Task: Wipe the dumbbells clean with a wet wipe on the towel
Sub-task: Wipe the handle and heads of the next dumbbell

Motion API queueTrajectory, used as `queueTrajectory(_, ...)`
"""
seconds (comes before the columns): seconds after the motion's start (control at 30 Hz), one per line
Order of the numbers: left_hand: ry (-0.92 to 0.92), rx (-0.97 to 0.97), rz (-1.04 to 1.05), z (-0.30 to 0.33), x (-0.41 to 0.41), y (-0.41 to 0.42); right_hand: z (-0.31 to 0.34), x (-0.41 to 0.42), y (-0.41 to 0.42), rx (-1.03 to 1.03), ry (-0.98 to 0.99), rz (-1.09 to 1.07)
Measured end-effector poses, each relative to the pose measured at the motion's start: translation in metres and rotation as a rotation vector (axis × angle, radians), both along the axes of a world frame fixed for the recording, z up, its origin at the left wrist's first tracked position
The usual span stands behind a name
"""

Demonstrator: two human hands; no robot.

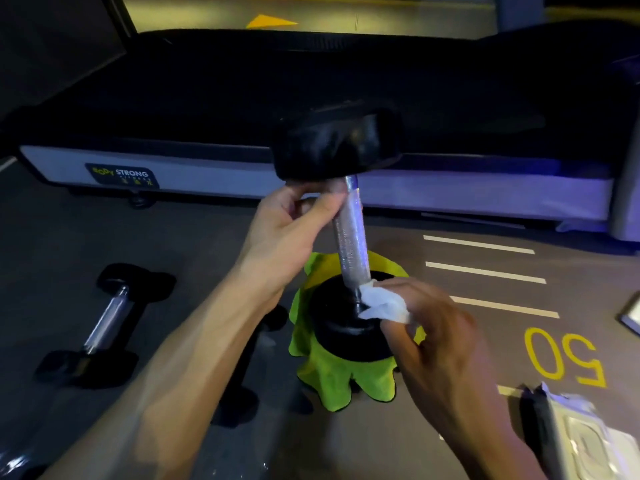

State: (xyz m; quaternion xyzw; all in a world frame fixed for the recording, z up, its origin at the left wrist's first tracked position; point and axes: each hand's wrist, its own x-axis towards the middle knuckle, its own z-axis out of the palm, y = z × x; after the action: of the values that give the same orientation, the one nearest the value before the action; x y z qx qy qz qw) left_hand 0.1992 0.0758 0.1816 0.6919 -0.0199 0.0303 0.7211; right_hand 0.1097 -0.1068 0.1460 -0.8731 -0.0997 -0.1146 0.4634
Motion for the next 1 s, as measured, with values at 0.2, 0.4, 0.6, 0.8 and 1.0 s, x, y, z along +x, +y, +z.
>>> queueTrajectory(0.2, -0.038, -0.038, 0.103, 0.005, 0.004, -0.009, -0.001, -0.006, 0.0, 0.041, -0.023, -0.009)
queueTrajectory(0.4, -0.45, 0.366, 0.092, 0.025, 0.005, 0.014, -0.001, -0.009, -0.002, -0.005, -0.011, 0.02)
queueTrajectory(0.6, -0.518, 0.417, -0.017, 0.032, 0.005, 0.021, 0.028, 0.001, -0.044, -0.014, 0.054, 0.115)
queueTrajectory(0.8, -0.534, 0.399, -0.005, 0.033, 0.007, 0.02, 0.073, 0.038, -0.05, 0.056, 0.321, 0.553)
queueTrajectory(1.0, -0.549, 0.385, -0.015, 0.033, 0.006, 0.02, 0.043, 0.052, -0.033, -0.174, 0.007, 0.337)
